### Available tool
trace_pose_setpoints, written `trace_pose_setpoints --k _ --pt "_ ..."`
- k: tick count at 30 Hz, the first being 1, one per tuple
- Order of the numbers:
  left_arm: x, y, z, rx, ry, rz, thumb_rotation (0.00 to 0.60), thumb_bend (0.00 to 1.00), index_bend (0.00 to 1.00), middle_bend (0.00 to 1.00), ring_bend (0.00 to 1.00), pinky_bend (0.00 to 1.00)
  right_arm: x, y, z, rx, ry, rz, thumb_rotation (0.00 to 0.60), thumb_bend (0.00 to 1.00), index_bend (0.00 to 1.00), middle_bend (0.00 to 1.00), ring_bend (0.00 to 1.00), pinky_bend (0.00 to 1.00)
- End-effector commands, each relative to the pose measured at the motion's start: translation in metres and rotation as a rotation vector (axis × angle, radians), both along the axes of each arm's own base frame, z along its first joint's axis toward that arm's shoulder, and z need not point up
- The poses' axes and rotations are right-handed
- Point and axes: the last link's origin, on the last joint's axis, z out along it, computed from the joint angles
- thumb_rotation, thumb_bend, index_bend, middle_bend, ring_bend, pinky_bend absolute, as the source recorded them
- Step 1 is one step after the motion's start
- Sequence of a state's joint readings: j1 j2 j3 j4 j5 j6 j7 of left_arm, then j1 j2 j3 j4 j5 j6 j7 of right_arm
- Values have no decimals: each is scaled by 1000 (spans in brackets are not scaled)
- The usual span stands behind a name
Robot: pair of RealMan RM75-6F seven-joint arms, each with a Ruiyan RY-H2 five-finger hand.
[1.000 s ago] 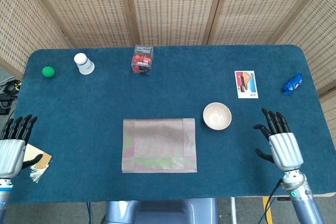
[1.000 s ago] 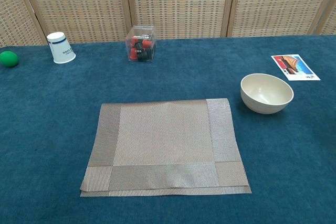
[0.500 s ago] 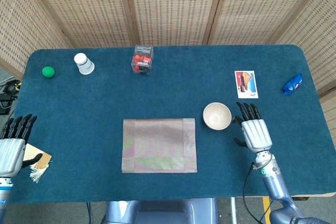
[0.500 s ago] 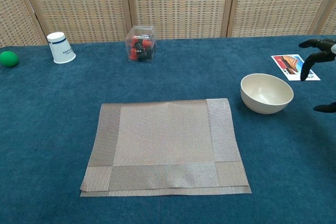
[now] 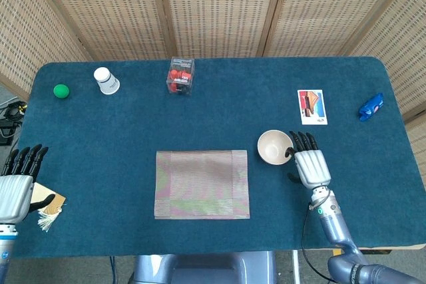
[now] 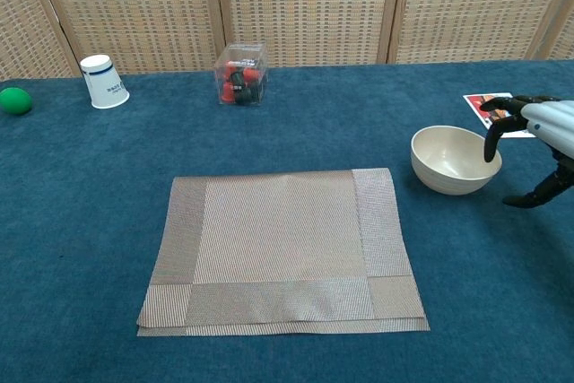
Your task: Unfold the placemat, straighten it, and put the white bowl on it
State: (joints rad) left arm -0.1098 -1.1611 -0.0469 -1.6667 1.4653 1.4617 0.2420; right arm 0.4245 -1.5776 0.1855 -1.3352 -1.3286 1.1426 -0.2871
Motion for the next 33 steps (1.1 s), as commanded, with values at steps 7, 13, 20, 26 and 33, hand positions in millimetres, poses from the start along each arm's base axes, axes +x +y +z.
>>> trace_pose_setpoints --k 7,13,20,26,33 --pt "-2 2 -1 -2 -2 10 600 13 0 0 0 0 9 -7 -16 12 -15 20 600 363 502 163 0 71" --pt "-4 5 -2 -8 -7 24 600 12 0 0 0 0 11 -16 -28 15 0 19 600 384 530 183 0 80" --pt "-7 7 -4 -17 -7 36 600 13 0 0 0 0 8 -21 -38 18 23 8 600 499 560 192 0 84" --pt "-6 8 -6 -22 -10 35 600 13 0 0 0 0 6 -23 -39 -19 11 19 600 509 691 251 5 85" --pt "-5 7 -7 -24 -10 32 600 14 0 0 0 0 1 -21 -37 -28 1 16 600 506 732 283 10 86"
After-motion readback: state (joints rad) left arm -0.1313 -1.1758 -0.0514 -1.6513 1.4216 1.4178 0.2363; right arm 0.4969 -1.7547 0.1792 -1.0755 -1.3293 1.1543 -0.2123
